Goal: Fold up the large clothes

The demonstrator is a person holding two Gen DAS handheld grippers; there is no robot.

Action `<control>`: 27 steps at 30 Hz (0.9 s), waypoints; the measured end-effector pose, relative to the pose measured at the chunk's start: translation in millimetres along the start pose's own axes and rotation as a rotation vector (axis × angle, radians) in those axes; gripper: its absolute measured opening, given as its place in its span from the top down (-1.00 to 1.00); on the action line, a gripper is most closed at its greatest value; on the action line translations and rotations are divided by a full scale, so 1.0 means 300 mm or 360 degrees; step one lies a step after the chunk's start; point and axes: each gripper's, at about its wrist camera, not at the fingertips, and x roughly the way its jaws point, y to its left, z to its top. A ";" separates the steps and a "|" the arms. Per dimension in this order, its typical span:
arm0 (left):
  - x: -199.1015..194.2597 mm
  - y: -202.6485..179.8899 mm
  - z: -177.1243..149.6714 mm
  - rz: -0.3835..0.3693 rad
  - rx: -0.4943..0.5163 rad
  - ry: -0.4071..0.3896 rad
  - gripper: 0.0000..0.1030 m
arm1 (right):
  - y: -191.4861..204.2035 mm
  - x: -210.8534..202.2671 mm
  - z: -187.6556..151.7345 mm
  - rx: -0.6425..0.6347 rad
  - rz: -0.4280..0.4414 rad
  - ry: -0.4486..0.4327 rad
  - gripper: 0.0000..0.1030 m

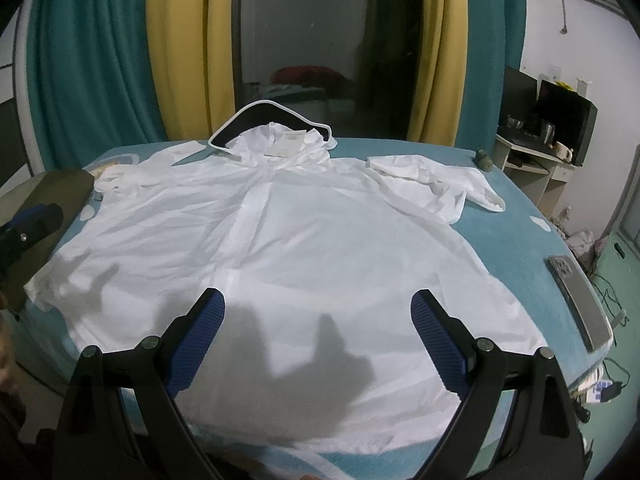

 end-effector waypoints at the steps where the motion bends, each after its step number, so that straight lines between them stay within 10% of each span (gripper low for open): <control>1: 0.019 0.007 0.008 0.0010 0.0002 0.0019 -0.61 | -0.011 0.012 0.012 -0.0015 -0.0009 0.0002 -0.82; 9: 0.194 0.086 0.093 0.0073 -0.0010 0.0125 -0.61 | -0.164 0.163 0.141 -0.0116 -0.0047 0.0052 -0.81; 27: 0.578 0.246 0.191 0.0186 -0.0095 0.0374 -0.61 | -0.308 0.749 0.434 -0.0563 -0.0110 0.0296 -0.09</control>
